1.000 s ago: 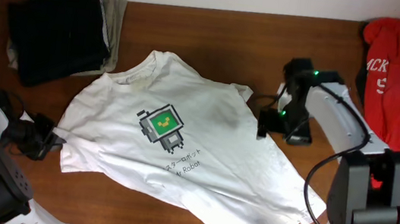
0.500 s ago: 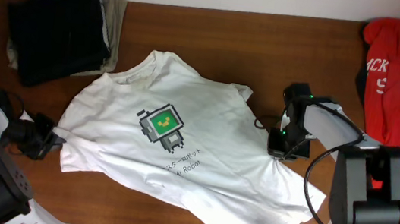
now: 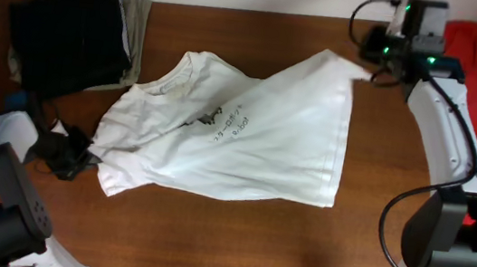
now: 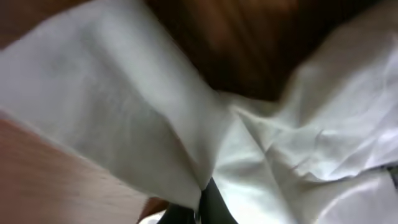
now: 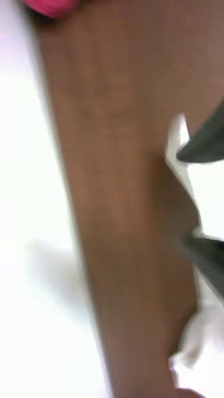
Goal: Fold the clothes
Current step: 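Grasp the T-shirt's right side with the right gripper, then lift and stretch the T-shirt apart with both grippers, pulling it upward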
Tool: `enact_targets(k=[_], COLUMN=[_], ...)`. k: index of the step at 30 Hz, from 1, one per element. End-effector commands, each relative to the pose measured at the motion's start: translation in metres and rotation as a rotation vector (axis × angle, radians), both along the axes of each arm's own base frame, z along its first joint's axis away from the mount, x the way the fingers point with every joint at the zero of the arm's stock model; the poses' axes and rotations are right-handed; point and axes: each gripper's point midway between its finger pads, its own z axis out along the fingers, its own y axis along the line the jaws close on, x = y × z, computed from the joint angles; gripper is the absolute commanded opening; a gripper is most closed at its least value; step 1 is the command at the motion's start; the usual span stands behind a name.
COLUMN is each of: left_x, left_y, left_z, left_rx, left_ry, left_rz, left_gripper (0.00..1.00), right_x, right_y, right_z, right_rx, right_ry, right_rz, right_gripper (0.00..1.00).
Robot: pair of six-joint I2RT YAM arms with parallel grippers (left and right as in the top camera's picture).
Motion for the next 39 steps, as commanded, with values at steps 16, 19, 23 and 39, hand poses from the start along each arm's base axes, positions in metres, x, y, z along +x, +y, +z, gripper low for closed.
enact_targets(k=[16, 19, 23, 39], left_x=[0.022, 0.022, 0.021, 0.021], left_y=[-0.06, -0.06, -0.06, -0.06], left_z=[-0.007, -0.007, -0.007, -0.007], left_rx=[0.086, 0.085, 0.084, 0.084], left_ry=[-0.032, -0.031, -0.028, -0.028], left_rz=[-0.224, -0.224, -0.224, -0.224], left_gripper=[0.01, 0.1, 0.11, 0.11], right_x=[-0.206, -0.241, -0.276, -0.295], right_y=[0.018, 0.021, 0.041, 0.07], right_z=[-0.056, -0.094, -0.155, -0.228], right_rx=[0.025, 0.024, 0.104, 0.158], right_ry=[0.81, 0.959, 1.058, 0.995], right_rz=[0.032, 0.04, 0.09, 0.082], right_gripper=[0.99, 0.99, 0.99, 0.44])
